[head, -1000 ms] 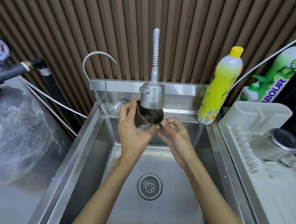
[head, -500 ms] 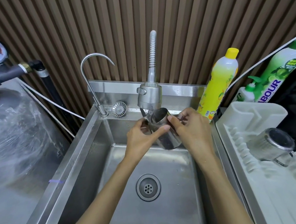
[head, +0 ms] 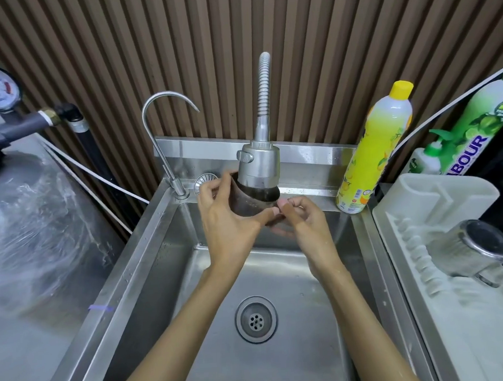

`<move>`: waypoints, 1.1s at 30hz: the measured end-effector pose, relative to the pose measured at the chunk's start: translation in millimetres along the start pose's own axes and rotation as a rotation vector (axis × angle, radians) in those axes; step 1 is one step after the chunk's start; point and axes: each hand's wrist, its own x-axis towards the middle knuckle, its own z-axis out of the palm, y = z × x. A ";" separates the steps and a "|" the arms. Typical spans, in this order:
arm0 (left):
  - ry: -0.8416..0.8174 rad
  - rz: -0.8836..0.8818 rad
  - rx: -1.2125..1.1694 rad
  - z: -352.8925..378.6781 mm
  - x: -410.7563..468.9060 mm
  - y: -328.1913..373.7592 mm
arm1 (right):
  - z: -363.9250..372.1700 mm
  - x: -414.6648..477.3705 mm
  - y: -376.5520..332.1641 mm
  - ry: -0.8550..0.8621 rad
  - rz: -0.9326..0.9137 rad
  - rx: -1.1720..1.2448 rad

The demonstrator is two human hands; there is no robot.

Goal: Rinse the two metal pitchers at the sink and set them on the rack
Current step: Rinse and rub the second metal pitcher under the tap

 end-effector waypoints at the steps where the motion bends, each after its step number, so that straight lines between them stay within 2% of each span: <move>1: -0.004 -0.040 0.024 -1.3 -2.3 -0.4 | -0.2 -2.4 -1.4 0.006 0.009 -0.019; 4: -0.080 -0.181 0.009 -3.3 -10.0 -1.4 | -3.8 -6.1 -5.6 0.056 0.025 -0.181; 7: -0.172 -0.274 -0.052 -2.7 -16.8 -2.0 | -9.6 -7.8 -17.5 0.131 -0.048 -0.471; 10: -0.282 -0.341 -0.222 2.3 -21.0 -8.5 | -12.6 -14.8 -36.3 0.207 -0.165 -0.776; 12: -0.365 -0.392 -0.375 8.6 -21.2 -14.2 | -11.9 -19.8 -42.0 0.223 -0.235 -0.829; 15: -0.352 -0.372 -0.477 16.2 -19.9 -16.3 | -10.2 -19.1 -36.7 0.208 -0.275 -0.711; 19: -0.226 -0.258 -0.548 15.1 -9.4 -7.3 | -13.5 -7.0 -25.5 0.086 -0.238 -0.274; 24: -0.084 -0.073 -0.300 6.2 -5.4 0.7 | -9.2 3.7 1.2 -0.094 -0.044 0.189; 27: -0.058 -0.018 -0.137 0.8 -6.0 -1.1 | -3.9 -0.4 10.1 -0.097 0.009 0.188; 33: -0.060 -0.173 0.008 -5.5 -15.8 -8.3 | -5.6 -7.6 -7.0 -0.018 0.076 -0.027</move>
